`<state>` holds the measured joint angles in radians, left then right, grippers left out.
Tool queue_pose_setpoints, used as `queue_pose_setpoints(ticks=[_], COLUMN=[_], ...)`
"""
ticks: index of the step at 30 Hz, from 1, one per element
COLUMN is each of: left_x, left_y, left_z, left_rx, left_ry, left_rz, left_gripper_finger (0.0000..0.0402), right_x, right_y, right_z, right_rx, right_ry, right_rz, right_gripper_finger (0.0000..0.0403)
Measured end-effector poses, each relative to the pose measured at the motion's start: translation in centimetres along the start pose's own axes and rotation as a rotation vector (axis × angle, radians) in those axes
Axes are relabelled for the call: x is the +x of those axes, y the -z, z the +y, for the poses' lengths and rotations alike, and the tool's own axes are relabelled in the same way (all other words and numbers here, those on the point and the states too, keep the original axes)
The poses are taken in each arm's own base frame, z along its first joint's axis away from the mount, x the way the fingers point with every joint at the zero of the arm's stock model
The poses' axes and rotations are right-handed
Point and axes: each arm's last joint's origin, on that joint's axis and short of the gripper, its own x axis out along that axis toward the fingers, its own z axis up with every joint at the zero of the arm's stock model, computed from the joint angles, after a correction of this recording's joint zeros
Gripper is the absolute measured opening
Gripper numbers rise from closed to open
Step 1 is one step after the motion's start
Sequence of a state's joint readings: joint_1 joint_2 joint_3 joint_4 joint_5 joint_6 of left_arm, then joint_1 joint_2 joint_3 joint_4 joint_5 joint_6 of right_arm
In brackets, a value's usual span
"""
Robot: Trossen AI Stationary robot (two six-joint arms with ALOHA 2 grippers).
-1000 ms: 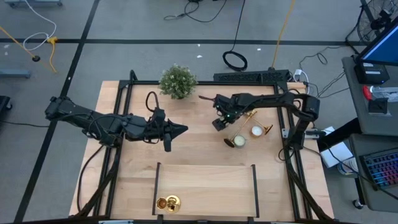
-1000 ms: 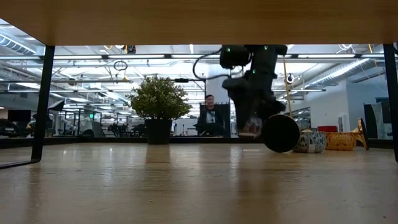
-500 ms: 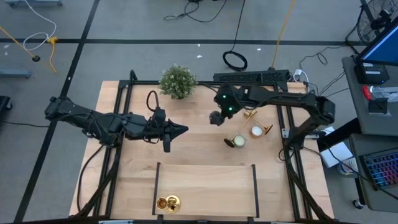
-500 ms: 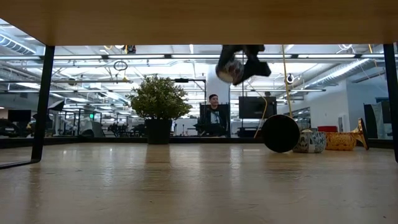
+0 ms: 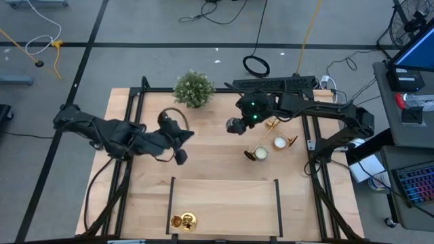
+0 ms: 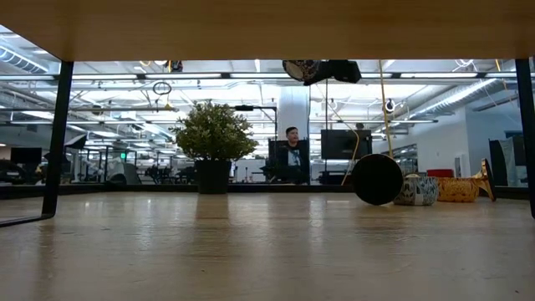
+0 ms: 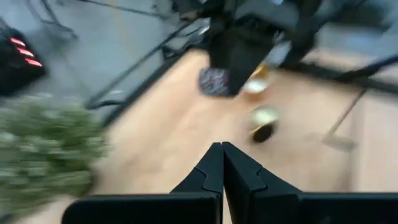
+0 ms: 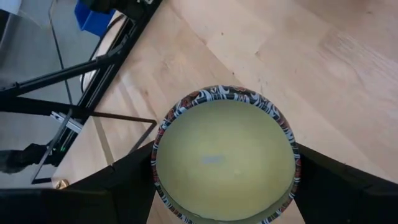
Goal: Pick & Place candle stick holders
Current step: Put the black patterned scented candle on the shelf
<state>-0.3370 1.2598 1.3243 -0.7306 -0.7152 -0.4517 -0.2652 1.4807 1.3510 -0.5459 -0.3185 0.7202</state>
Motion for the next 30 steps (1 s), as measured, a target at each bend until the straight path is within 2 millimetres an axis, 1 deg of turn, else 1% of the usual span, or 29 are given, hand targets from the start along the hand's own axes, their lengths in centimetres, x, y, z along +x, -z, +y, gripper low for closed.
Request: queue_pose_setpoints(ticks=[3,7,9,14,18,22,26,30], left_x=[0.8,3.6,4.9,7.4,8.3,8.9,9.4,10.1], left_y=[-0.8,-0.9,-0.8,-0.8,-1.2,-2.1,-2.9,-2.7], left_z=[-0.9,-2.9,-3.4,-3.4,-2.6,-2.1,-2.0,-2.2], left_rx=[0.15,0.349,0.417,0.419,0.33,0.27,0.286,0.383], left_ry=[-0.047,-0.078,-0.092,-0.141,-0.171,-0.18,-0.165,-0.136], left_rz=[0.057,0.122,0.148,0.187,0.174,0.122,0.073,0.088], left_gripper_finger=[0.0002,0.001,0.0019,0.0052,0.0108,0.0186,0.0263,0.0325], right_x=[0.0,0.0,0.0,0.0,0.0,0.0,-0.1,-0.1], right_y=[0.0,-0.3,-0.4,-0.5,-0.6,-0.8,-1.1,-1.3], right_z=[0.0,0.2,0.3,0.4,0.5,0.6,0.9,1.1], right_rx=[0.0,0.01,0.01,0.012,0.018,0.025,0.037,0.051], right_ry=[-0.003,-0.024,-0.034,-0.045,-0.046,-0.063,-0.095,-0.096], right_rz=[-0.005,-0.029,-0.04,-0.054,-0.057,-0.076,-0.111,-0.144], right_gripper_finger=[0.0302,0.0303,0.0303,0.0303,0.0303,0.0303,0.0305,0.0305])
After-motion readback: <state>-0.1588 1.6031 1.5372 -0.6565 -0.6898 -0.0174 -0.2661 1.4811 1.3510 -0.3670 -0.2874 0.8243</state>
